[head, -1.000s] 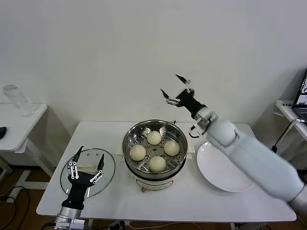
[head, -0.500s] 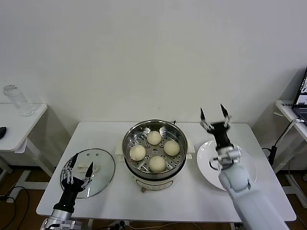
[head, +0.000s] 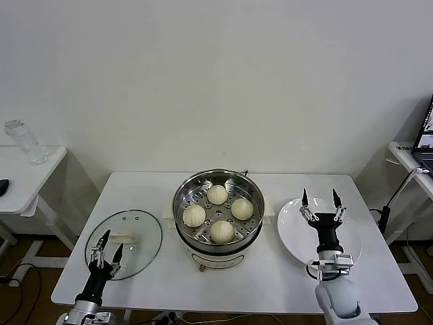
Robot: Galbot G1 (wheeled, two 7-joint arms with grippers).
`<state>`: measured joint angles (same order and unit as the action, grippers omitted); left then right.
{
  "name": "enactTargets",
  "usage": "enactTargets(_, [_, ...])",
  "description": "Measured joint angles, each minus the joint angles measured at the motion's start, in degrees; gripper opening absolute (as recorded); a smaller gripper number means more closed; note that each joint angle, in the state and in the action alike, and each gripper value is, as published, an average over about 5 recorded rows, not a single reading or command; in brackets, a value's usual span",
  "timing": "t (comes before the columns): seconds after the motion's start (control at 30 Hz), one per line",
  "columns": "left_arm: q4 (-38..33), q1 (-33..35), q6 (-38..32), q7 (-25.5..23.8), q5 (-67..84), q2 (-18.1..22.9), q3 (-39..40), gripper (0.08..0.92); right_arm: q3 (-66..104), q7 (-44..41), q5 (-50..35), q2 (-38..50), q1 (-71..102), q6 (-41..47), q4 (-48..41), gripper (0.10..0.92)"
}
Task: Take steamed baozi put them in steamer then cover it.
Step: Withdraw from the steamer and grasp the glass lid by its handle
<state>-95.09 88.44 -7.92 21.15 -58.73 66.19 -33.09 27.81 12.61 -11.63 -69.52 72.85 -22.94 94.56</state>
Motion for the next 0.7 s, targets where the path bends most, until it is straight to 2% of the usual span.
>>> enactTargets(0.7, [9.06, -7.90, 1.76, 0.50, -2.87, 0.51, 2.35, 0.823, 2.23, -2.02, 2.79, -3.86, 4.84, -1.10, 0.79, 0.823])
